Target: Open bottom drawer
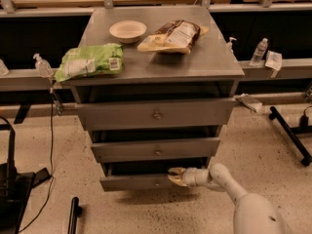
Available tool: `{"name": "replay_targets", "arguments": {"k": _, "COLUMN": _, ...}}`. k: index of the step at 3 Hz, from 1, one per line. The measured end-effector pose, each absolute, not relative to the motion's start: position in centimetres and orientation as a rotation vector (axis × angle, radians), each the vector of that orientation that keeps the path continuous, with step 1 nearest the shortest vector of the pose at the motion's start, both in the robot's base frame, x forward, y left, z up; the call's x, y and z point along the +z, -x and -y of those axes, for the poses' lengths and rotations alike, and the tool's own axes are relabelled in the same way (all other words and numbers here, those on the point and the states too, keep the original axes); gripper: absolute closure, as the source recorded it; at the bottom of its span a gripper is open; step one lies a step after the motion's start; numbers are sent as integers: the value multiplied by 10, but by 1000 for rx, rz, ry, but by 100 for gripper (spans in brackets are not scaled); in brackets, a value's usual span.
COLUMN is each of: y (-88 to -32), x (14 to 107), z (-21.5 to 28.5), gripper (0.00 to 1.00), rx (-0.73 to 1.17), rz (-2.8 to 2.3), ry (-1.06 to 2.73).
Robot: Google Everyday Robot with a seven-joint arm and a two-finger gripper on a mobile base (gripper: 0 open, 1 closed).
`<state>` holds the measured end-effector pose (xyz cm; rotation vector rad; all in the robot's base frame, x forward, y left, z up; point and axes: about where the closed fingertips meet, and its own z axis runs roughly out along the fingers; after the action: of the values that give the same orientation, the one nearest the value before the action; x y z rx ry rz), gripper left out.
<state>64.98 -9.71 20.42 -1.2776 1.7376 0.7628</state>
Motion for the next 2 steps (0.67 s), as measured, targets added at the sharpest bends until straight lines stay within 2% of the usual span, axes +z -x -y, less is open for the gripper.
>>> {"name": "replay_targets", "arguments": {"k": 2, "y": -650, "x": 204, "z": 97, "gripper": 40, "rx": 763, "rz": -1738, "ry": 1278}}
